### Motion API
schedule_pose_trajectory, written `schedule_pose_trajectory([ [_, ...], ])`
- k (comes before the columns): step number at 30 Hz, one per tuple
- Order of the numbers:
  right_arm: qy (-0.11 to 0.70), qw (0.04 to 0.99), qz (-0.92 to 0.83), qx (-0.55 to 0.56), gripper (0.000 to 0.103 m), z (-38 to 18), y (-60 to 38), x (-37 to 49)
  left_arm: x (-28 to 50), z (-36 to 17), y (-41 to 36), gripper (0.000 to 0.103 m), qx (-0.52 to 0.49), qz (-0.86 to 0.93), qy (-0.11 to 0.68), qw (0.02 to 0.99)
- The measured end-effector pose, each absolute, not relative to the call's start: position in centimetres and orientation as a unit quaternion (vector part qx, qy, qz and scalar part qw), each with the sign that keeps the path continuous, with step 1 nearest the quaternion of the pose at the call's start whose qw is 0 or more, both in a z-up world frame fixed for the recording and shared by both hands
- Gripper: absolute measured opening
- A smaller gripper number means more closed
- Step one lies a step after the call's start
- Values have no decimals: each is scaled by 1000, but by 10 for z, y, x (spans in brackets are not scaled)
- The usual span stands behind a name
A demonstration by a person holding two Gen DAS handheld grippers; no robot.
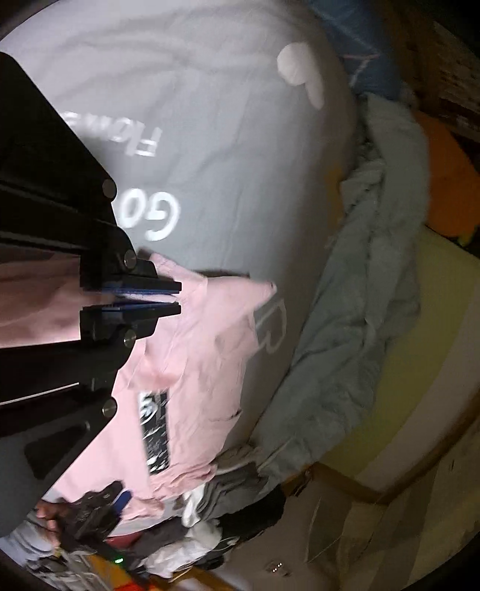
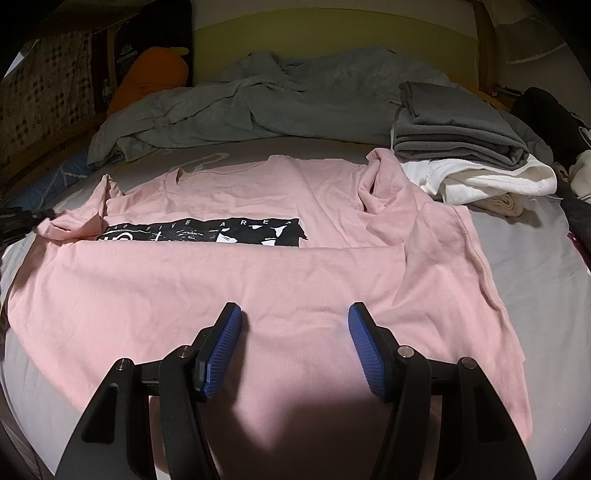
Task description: Fold small clothes
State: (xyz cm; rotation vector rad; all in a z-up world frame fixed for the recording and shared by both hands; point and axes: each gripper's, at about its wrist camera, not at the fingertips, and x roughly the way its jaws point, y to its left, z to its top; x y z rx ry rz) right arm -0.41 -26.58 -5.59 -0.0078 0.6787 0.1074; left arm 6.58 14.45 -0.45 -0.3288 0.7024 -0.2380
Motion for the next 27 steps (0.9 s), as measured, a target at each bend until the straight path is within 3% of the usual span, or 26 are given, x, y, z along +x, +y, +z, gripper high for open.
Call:
schedule_pose_trajectory([
  [8, 333, 941, 53, -3, 62, -55, -266, -4, 7, 7, 96, 10, -23, -144, 310, 939],
  [14, 333, 941, 53, -3, 62, -55, -266, -4, 1, -1, 80, 10, -20, -256, 357, 898],
  [17, 332, 942, 52, -5, 62, -55, -265, -4, 3, 1, 80, 10, -11, -200, 346, 917],
  [18, 331, 942, 52, -5, 62, -55, -265, -4, 5, 5, 84, 13, -14, -168, 331, 928],
  [20, 331, 942, 52, -5, 62, -55, -265, -4, 5, 14, 99, 32, -41, -115, 291, 949],
  [21, 331, 942, 52, -6, 62, -55, -265, -5, 5, 17, 106, 46, -57, -105, 276, 954],
  [22, 331, 942, 51, -7, 62, -55, -265, -4, 5, 21, 111, 50, -67, -98, 265, 957],
  [27, 330, 943, 52, -9, 62, -54, -263, -6, 20, 21, 117, 50, -52, -63, 274, 958],
])
